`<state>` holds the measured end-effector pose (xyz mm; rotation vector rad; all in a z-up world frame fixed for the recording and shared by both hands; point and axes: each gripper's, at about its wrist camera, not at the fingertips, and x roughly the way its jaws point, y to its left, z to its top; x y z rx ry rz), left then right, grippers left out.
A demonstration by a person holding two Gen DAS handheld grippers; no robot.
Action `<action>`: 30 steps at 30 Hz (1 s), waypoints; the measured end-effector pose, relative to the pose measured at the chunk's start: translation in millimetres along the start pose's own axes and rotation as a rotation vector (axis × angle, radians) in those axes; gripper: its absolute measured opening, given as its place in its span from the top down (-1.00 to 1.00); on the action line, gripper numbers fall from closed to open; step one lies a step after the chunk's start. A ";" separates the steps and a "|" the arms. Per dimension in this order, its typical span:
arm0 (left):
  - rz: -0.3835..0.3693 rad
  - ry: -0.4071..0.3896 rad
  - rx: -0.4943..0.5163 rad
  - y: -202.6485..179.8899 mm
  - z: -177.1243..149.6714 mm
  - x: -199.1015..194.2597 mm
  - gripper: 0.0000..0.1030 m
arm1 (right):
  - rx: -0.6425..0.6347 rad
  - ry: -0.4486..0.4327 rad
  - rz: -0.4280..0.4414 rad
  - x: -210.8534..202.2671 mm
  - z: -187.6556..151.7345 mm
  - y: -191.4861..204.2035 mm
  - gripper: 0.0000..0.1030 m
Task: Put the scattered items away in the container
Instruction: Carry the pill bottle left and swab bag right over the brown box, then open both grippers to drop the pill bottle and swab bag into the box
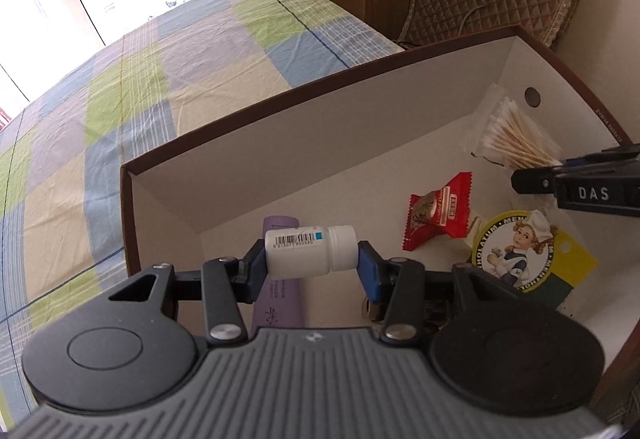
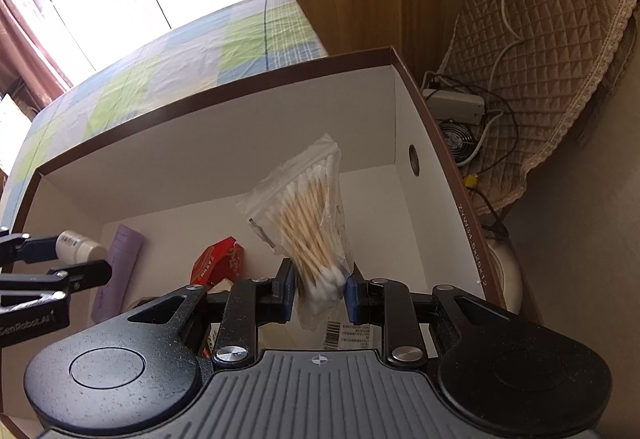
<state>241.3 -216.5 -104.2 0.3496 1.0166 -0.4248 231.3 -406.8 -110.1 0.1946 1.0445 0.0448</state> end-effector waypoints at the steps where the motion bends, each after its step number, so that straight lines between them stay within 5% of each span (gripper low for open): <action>1: 0.002 0.004 0.006 -1.5 0.9 2.3 0.18 | -0.002 0.002 0.001 0.3 -0.3 0.1 0.47; 17: 0.026 0.058 0.112 -24.9 17.0 40.3 0.18 | 0.005 0.022 0.009 3.0 0.3 -3.0 0.48; 30: 0.041 0.064 0.116 -22.2 18.7 46.8 -0.04 | 0.007 0.024 0.018 4.3 1.7 -3.3 0.48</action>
